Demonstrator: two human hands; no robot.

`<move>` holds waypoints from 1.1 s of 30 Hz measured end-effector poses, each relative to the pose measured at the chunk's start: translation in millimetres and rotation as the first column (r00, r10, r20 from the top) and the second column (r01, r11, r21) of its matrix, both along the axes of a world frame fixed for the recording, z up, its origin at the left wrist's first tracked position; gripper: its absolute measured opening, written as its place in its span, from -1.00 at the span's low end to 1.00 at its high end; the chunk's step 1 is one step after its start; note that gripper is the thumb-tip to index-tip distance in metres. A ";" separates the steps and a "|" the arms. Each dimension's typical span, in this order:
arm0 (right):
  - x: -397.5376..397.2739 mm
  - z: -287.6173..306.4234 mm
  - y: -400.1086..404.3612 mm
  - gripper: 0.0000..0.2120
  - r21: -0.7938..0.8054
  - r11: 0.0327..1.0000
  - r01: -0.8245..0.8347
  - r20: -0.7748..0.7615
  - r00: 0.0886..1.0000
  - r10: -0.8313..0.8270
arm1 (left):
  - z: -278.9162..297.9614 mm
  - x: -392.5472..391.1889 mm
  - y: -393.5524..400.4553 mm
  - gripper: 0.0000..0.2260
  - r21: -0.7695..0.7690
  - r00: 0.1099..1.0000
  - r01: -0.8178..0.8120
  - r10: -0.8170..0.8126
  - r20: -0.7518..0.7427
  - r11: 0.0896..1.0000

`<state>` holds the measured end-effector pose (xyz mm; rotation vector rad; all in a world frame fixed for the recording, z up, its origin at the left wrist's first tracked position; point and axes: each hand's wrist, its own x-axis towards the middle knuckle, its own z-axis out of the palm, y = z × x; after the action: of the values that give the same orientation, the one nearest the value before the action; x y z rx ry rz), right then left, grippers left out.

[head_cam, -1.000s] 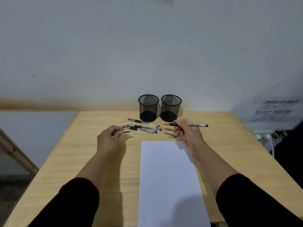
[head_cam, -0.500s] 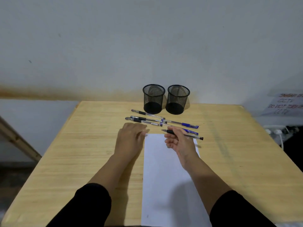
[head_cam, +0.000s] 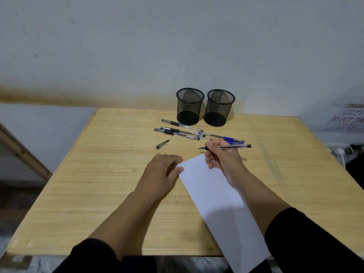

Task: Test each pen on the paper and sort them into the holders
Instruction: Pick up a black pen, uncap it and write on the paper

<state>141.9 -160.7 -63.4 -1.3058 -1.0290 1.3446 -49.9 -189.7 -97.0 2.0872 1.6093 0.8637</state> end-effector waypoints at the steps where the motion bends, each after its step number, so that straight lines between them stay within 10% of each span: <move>1: 0.6 -2.2 0.4 -0.89 0.022 1.000 -0.015 0.029 0.999 0.015 | 0.2 -0.3 -4.8 -0.78 0.001 1.000 -0.005 0.005 0.012 1.000; 15: -39.0 -19.4 -21.4 -0.92 0.195 0.966 -0.169 0.463 0.884 0.061 | -4.1 -4.8 -3.2 -0.95 0.031 0.994 -0.097 0.095 0.051 0.995; 33: -44.7 -23.6 -28.7 -0.94 0.218 0.934 -0.282 0.616 0.783 0.092 | -1.9 -5.1 -2.3 -0.91 -0.017 0.993 -0.098 0.099 0.062 0.995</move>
<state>97.2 -189.4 -87.1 -1.4502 -1.7717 0.8592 -55.1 -192.0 -98.9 1.9651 1.6921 0.9380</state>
